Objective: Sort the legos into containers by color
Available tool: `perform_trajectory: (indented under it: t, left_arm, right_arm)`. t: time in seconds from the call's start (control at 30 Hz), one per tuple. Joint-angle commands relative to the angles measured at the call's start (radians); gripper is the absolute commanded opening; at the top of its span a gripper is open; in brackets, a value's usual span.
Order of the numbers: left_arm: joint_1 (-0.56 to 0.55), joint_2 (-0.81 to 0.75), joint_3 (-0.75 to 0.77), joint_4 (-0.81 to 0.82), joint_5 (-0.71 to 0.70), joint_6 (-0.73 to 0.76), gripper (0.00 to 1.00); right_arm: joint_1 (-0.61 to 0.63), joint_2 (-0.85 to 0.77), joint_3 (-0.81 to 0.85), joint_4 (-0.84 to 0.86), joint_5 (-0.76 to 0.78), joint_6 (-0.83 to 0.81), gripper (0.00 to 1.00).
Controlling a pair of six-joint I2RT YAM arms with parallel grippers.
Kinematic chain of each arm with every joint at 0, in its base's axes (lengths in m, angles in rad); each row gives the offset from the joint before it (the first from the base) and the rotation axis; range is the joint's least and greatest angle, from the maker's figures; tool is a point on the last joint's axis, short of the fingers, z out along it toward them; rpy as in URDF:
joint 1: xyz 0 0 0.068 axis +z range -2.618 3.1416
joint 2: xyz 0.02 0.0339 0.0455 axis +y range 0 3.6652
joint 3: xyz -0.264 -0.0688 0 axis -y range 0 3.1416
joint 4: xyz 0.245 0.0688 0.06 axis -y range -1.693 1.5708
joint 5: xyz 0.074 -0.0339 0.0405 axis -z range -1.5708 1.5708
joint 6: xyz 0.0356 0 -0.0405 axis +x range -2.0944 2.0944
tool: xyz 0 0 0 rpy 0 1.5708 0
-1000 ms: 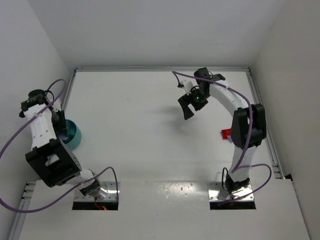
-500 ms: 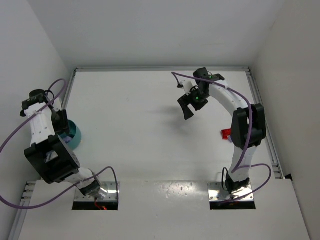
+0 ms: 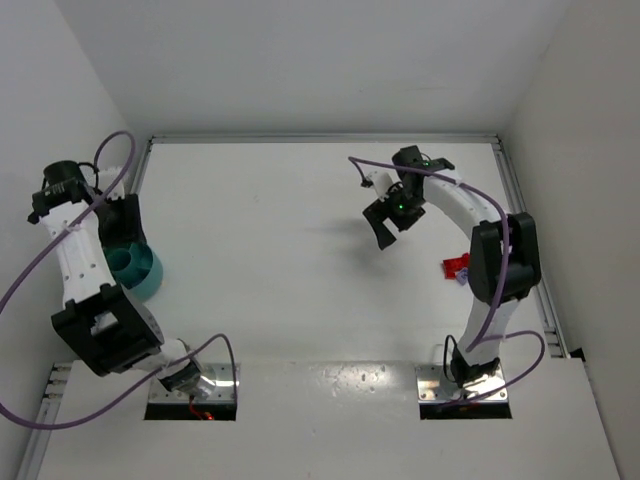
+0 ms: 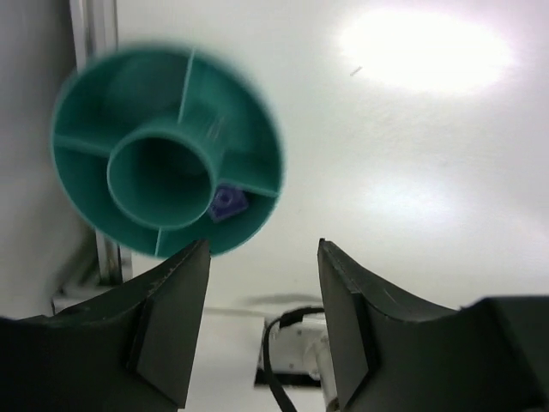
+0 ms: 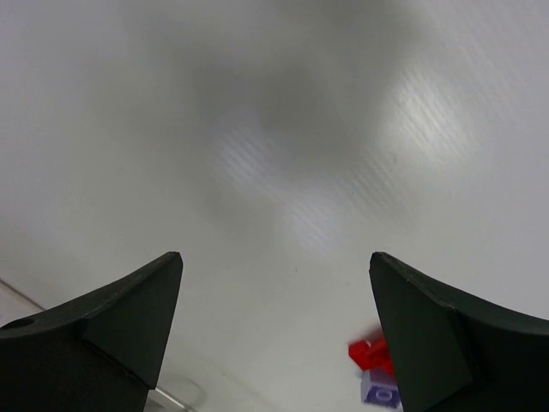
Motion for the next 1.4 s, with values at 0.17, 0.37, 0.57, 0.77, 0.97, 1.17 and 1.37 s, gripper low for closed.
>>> perform_trajectory:
  t: [0.17, 0.37, 0.57, 0.77, 0.97, 1.17, 1.37]
  left_arm:
    - [-0.198, -0.013, 0.207, -0.104, 0.389, 0.231, 0.6]
    - [-0.499, -0.028, 0.175, 0.1, 0.196, 0.142, 0.62]
    - [-0.594, 0.065, 0.23, 0.13, 0.198, 0.111, 0.62]
    - [-0.614, 0.117, 0.291, 0.13, 0.199, 0.102, 0.62]
    - [-0.623, 0.127, 0.291, 0.14, 0.181, 0.084, 0.62]
    - [-0.633, 0.117, 0.291, 0.14, 0.162, 0.056, 0.62]
    - [-0.633, 0.099, 0.282, 0.14, 0.142, 0.045, 0.62]
  right_arm:
    - [-0.147, -0.236, -0.245, -0.041, 0.216, -0.092, 0.88]
    - [-0.272, -0.397, -0.368, -0.093, 0.296, -0.101, 0.87]
    - [-0.312, -0.442, -0.445, -0.084, 0.325, -0.119, 0.84]
    - [-0.321, -0.4, -0.476, -0.096, 0.371, -0.176, 0.79]
    - [-0.33, -0.34, -0.488, -0.044, 0.393, -0.159, 0.75]
    - [-0.35, -0.261, -0.466, -0.021, 0.431, -0.159, 0.73]
    - [-0.359, -0.187, -0.405, -0.006, 0.42, -0.168, 0.73]
